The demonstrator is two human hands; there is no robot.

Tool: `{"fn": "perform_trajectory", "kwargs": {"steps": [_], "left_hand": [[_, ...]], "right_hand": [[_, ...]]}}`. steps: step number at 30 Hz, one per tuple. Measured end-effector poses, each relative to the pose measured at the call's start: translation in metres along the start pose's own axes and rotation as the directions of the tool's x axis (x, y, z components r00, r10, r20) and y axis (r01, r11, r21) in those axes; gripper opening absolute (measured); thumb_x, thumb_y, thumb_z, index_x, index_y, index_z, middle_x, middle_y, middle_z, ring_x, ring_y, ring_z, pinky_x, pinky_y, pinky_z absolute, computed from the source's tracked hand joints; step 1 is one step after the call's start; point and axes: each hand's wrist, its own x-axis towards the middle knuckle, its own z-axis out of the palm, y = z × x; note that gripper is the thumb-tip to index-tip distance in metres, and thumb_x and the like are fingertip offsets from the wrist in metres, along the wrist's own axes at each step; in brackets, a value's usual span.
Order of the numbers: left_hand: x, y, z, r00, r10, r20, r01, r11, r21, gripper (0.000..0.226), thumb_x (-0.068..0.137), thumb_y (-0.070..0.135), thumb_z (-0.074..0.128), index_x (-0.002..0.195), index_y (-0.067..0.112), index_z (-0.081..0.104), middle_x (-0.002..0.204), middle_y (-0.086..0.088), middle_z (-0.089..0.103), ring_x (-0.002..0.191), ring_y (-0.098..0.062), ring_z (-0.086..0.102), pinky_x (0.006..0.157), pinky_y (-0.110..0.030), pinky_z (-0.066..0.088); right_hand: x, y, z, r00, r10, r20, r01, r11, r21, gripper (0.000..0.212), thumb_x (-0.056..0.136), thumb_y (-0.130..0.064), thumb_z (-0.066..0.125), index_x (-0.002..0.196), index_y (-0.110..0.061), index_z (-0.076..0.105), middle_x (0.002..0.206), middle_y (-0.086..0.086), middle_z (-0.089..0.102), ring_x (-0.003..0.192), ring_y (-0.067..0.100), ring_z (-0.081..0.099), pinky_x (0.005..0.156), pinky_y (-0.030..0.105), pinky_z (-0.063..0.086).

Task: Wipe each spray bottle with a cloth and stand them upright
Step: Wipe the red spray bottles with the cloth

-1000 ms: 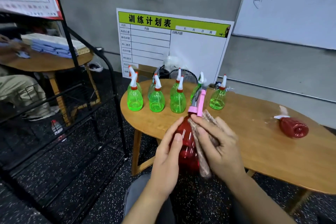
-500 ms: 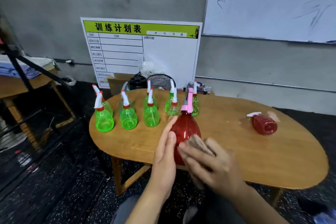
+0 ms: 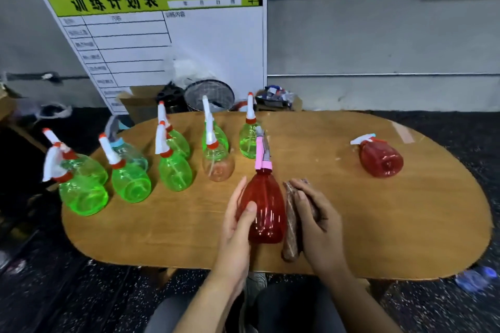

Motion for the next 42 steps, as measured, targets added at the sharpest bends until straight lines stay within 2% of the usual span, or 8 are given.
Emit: {"fn": "perform_trajectory", "kwargs": {"steps": [7,11,18,22,24,29,35,42], "left_hand": [[0.067,-0.059,-0.006,0.991,-0.116,0.058,0.112,0.991,0.066,0.045,0.099,0.043,0.058,0.143,0.044,0.061,0.155,0.007,0.057,0.149,-0.016,0.047,0.128,-0.053,0.028],[0.090,-0.083,-0.006,0.985,-0.141,0.095,0.136,0.989,0.057,0.041,0.101,0.040,0.055,0.141,0.040,0.065,0.152,0.007,0.060,0.146,-0.015,0.050,0.126,-0.051,0.032],[0.102,-0.096,-0.005,0.987,-0.150,0.056,0.147,0.988,0.043,0.042,0.101,0.032,0.043,0.137,0.026,0.062,0.137,0.015,0.069,0.134,-0.006,0.059,0.121,-0.036,0.040],[0.099,-0.096,-0.012,0.981,-0.177,0.082,0.181,0.983,-0.034,0.046,0.102,0.036,0.048,0.142,0.017,0.062,0.143,-0.003,0.067,0.138,-0.024,0.059,0.118,-0.039,0.046],[0.094,-0.095,-0.017,0.978,-0.174,0.116,0.177,0.984,-0.019,0.048,0.105,0.040,0.048,0.144,0.018,0.062,0.145,-0.006,0.065,0.141,-0.029,0.056,0.118,-0.044,0.043],[0.085,-0.090,-0.025,0.975,-0.184,0.124,0.187,0.982,-0.012,0.034,0.111,0.015,0.040,0.134,0.017,0.065,0.130,0.010,0.074,0.127,-0.005,0.064,0.100,-0.016,0.049],[0.086,-0.088,-0.036,0.968,-0.211,0.135,0.226,0.969,-0.104,0.040,0.102,0.035,0.043,0.131,0.032,0.071,0.132,-0.002,0.072,0.127,-0.017,0.066,0.100,-0.029,0.053],[0.085,-0.092,-0.042,0.973,-0.195,0.122,0.208,0.972,-0.109,0.043,0.106,0.029,0.038,0.140,0.022,0.064,0.140,-0.005,0.068,0.135,-0.021,0.060,0.110,-0.032,0.048]], "right_hand": [[0.021,0.062,-0.001,0.991,0.111,-0.069,-0.110,0.994,0.018,0.030,0.096,-0.024,0.063,0.125,-0.024,0.072,0.128,-0.019,0.071,0.133,0.003,0.057,0.110,0.019,0.043],[0.056,0.072,0.003,0.997,0.075,0.032,-0.065,0.971,-0.230,0.029,0.106,-0.033,0.059,0.131,-0.031,0.072,0.116,-0.006,0.069,0.116,0.007,0.064,0.097,0.021,0.048],[0.058,0.088,0.004,0.949,-0.098,0.298,0.255,0.797,-0.548,0.035,0.106,-0.048,0.052,0.138,-0.043,0.064,0.116,-0.003,0.061,0.099,0.007,0.064,0.082,0.025,0.057],[0.031,0.092,0.001,0.740,-0.335,0.583,0.658,0.538,-0.527,0.034,0.101,-0.037,0.067,0.135,-0.035,0.069,0.103,0.000,0.065,0.079,0.012,0.064,0.062,0.026,0.055],[0.032,0.089,0.000,0.686,-0.358,0.633,0.719,0.468,-0.514,0.034,0.100,-0.036,0.070,0.133,-0.035,0.070,0.100,0.000,0.067,0.076,0.011,0.063,0.060,0.025,0.054],[0.066,0.079,0.007,0.888,-0.236,0.393,0.447,0.643,-0.622,0.033,0.107,-0.045,0.055,0.138,-0.039,0.065,0.105,-0.005,0.057,0.077,0.003,0.060,0.063,0.026,0.057],[0.052,0.077,0.030,0.951,-0.169,0.257,0.292,0.758,-0.583,0.035,0.107,-0.046,0.052,0.139,-0.039,0.064,0.103,-0.004,0.052,0.081,0.006,0.061,0.063,0.026,0.056],[0.015,0.080,0.025,0.726,-0.332,0.603,0.681,0.468,-0.562,0.032,0.102,-0.039,0.066,0.134,-0.039,0.068,0.104,-0.003,0.063,0.079,0.012,0.065,0.057,0.028,0.056]]}}
